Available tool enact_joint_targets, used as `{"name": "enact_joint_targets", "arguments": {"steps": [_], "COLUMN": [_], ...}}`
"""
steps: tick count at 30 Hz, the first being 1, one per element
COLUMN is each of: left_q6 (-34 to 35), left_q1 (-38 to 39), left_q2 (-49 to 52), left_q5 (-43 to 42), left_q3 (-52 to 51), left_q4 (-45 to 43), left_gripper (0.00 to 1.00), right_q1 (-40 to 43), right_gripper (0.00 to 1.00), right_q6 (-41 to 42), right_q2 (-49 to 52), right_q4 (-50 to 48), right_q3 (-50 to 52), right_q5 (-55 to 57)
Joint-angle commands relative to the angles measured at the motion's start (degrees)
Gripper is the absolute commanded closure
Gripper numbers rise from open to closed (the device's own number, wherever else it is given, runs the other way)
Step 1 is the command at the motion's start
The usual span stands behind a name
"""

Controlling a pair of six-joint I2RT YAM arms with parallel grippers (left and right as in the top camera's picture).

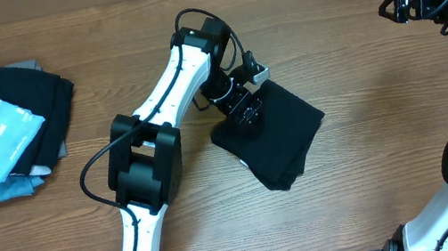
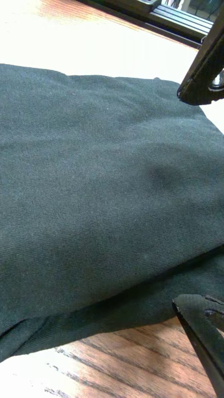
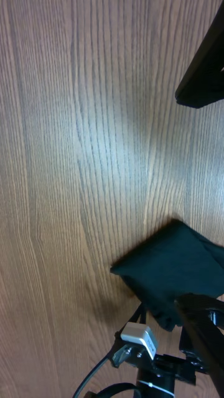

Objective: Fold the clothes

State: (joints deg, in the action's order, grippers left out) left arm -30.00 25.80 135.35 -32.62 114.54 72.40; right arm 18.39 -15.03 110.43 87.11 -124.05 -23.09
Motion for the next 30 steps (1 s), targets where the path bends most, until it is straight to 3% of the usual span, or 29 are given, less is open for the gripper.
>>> {"name": "enact_joint_targets", "arguments": {"steps": [1, 8, 19, 30], "left_q6": [0.42, 0.42, 2.45, 5.42], "left_q1": [0.28, 1.09, 1.22, 1.27], "left_q2": [0.28, 0.31, 0.31, 0.31], "left_q5": [-1.31, 4.59, 5.03, 6.69], "left_q3": [-0.07, -0.09, -8.72, -9.51], "left_q4": [-0.17, -0.68, -9.57, -10.75], "left_gripper": [0.00, 0.00, 0.00, 0.00], "right_q1": [0.07, 0.04, 0.07, 0.04], "right_gripper": [0.00, 0.00, 0.00, 0.00], "right_q6": [0.26, 0.26, 0.26, 0.26], "right_q2": [-0.09, -0.09, -0.09, -0.09], "right_q4": [-0.09, -0.09, -0.09, -0.09], "right_q3": [-0.09, -0.09, -0.09, -0.09], "right_q5": [0.09, 0.09, 0.09, 0.09]}}
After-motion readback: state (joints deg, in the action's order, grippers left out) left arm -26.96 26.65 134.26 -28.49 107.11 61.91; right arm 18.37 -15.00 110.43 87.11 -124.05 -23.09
